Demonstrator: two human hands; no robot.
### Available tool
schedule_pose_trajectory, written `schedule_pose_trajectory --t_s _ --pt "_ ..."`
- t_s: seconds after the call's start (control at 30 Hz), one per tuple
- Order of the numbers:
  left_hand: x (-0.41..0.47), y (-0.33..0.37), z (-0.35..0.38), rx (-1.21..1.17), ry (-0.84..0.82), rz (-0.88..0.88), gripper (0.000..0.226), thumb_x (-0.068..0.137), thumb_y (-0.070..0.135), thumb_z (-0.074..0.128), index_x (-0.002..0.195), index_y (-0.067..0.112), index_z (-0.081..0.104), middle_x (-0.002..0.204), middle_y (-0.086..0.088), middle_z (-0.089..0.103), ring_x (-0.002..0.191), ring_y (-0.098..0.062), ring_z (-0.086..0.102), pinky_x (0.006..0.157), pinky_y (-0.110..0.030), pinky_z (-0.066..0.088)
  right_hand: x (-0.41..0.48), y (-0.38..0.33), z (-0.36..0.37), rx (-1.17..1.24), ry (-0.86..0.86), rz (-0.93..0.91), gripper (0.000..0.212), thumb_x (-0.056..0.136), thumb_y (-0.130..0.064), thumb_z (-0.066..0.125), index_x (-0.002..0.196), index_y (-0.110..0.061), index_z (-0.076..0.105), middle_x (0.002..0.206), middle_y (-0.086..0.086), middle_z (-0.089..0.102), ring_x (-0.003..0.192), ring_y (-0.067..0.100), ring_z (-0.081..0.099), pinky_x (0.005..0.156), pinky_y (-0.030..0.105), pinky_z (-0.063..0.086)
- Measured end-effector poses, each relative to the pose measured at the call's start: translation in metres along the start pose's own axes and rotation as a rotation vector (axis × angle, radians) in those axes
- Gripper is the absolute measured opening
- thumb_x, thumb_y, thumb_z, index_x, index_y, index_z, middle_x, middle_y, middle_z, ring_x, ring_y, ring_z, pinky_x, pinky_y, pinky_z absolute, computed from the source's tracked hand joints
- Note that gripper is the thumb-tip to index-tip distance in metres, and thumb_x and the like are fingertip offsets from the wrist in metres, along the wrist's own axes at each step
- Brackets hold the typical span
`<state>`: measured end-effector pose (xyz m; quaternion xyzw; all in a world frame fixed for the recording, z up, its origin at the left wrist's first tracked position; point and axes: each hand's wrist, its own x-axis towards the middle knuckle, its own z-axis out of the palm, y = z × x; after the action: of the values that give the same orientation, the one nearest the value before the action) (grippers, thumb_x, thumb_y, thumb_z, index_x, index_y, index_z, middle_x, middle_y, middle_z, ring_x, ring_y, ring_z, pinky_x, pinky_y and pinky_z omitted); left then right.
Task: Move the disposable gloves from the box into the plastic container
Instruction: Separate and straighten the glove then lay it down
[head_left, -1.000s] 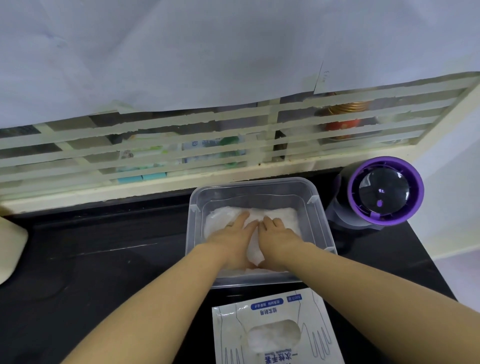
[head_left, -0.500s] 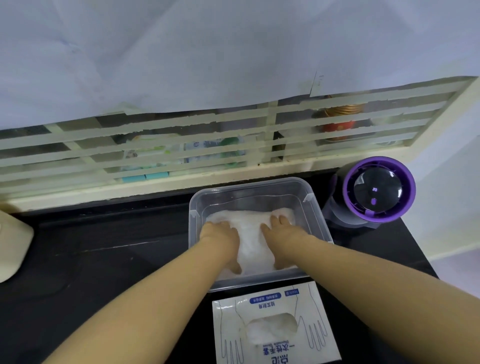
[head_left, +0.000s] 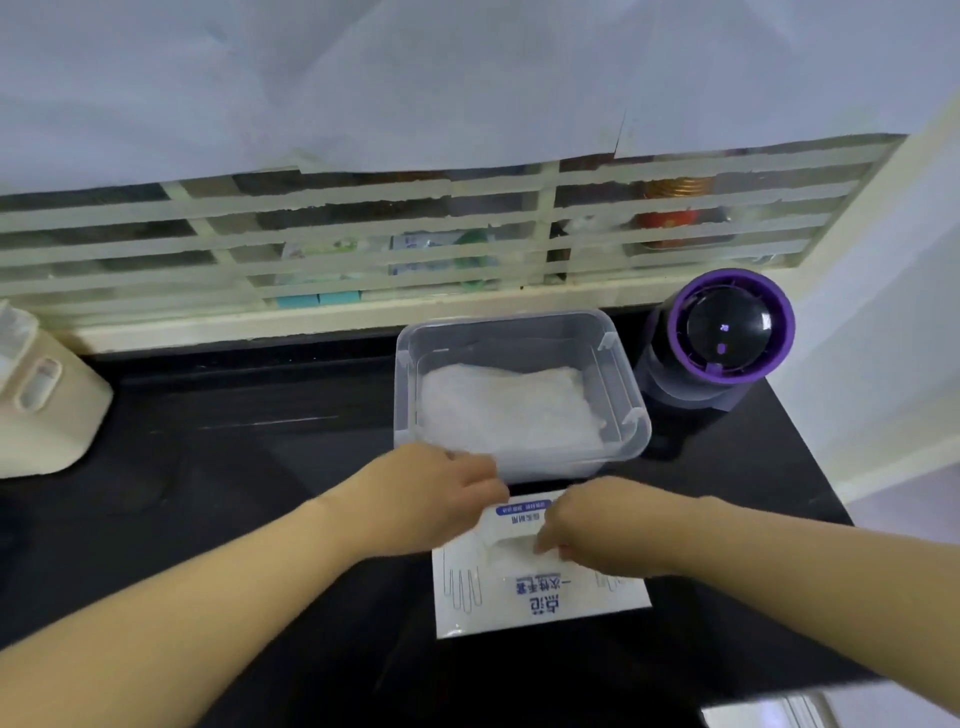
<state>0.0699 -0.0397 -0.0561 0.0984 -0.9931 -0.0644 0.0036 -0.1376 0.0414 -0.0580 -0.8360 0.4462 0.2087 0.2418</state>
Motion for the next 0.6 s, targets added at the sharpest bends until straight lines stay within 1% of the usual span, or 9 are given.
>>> schedule_pose_trajectory --t_s 0.07,0.1,0.13,0.17,0.2,0.23,0.27,0.37,0.6 --pt "-0.008 0.012 0.020 -0.028 -0.082 0.020 0.029 0.086 0.027 0.045 0.103 0.019 0.066 0.091 0.004 0.064 0.066 -0.015 0.061 0.050 -0.028 0.051 0.012 0.000 0.021 -0.140 -0.023 -0.005 0.042 0.096 -0.008 0.045 0.135 -0.024 0.045 0.106 0.004 0.056 0.083 0.025 0.054 0.066 0.038 0.044" --pt "-0.012 0.018 0.030 -0.055 -0.140 -0.028 0.036 0.087 0.035 0.048 0.117 0.020 0.062 0.107 0.003 0.064 0.085 -0.016 0.064 0.064 -0.030 0.056 0.017 0.001 0.028 -0.160 0.004 -0.011 0.043 0.097 -0.009 0.044 0.137 -0.024 0.042 0.104 0.005 0.055 0.081 0.026 0.055 0.062 0.037 0.041" --pt "-0.013 0.023 0.035 -0.075 -0.204 -0.106 0.051 0.089 0.044 0.050 0.134 0.022 0.051 0.131 0.001 0.056 0.112 -0.019 0.059 0.087 -0.033 0.054 0.020 0.001 0.030 -0.167 0.036 -0.016 0.041 0.098 -0.011 0.042 0.136 -0.024 0.042 0.103 0.006 0.056 0.081 0.028 0.056 0.060 0.037 0.039" --pt "-0.016 0.025 0.042 -0.087 -0.266 -0.183 0.069 0.089 0.053 0.051 0.148 0.022 0.034 0.152 -0.001 0.035 0.136 -0.020 0.039 0.109 -0.035 0.038 0.024 0.001 0.031 -0.180 0.066 -0.023 0.038 0.098 -0.012 0.041 0.135 -0.022 0.044 0.103 0.007 0.056 0.079 0.028 0.055 0.059 0.037 0.037" --pt "-0.020 0.027 0.044 -0.111 -0.349 -0.263 0.083 0.089 0.061 0.051 0.155 0.023 0.018 0.162 0.001 0.011 0.147 -0.019 0.017 0.119 -0.033 0.017 0.027 0.000 0.032 -0.202 0.084 -0.034 0.034 0.098 -0.013 0.042 0.131 -0.020 0.048 0.103 0.008 0.057 0.076 0.028 0.052 0.059 0.036 0.036" --pt "-0.021 0.029 0.045 -0.108 -0.405 -0.304 0.091 0.087 0.066 0.050 0.156 0.023 0.008 0.163 0.002 -0.005 0.149 -0.017 0.004 0.120 -0.031 0.004 0.030 -0.001 0.033 -0.211 0.096 -0.045 0.030 0.098 -0.012 0.044 0.126 -0.016 0.053 0.101 0.008 0.058 0.073 0.028 0.051 0.059 0.036 0.037" --pt "-0.020 0.030 0.044 -0.103 -0.409 -0.321 0.095 0.087 0.068 0.049 0.156 0.023 0.003 0.163 0.003 -0.012 0.150 -0.016 -0.001 0.119 -0.029 -0.001 0.033 -0.002 0.035 -0.220 0.097 -0.051 0.026 0.097 -0.011 0.046 0.120 -0.013 0.057 0.100 0.008 0.059 0.073 0.028 0.052 0.060 0.036 0.040" --pt "-0.020 0.028 0.044 -0.122 -0.404 -0.328 0.099 0.085 0.069 0.051 0.156 0.022 0.001 0.163 0.003 -0.013 0.150 -0.016 0.000 0.119 -0.029 -0.001 0.038 -0.002 0.035 -0.229 0.100 -0.066 0.017 0.094 -0.008 0.049 0.105 -0.009 0.062 0.097 0.010 0.062 0.080 0.032 0.060 0.064 0.038 0.044" --pt "-0.020 0.029 0.041 -0.179 -0.439 -0.348 0.104 0.083 0.065 0.059 0.156 0.023 -0.001 0.162 0.005 -0.014 0.149 -0.015 -0.001 0.119 -0.028 0.002 0.017 -0.002 0.024 -0.199 0.099 -0.090 0.018 0.092 -0.004 0.053 0.106 -0.012 0.061 0.095 0.003 0.059 0.073 0.025 0.055 0.068 0.040 0.050"
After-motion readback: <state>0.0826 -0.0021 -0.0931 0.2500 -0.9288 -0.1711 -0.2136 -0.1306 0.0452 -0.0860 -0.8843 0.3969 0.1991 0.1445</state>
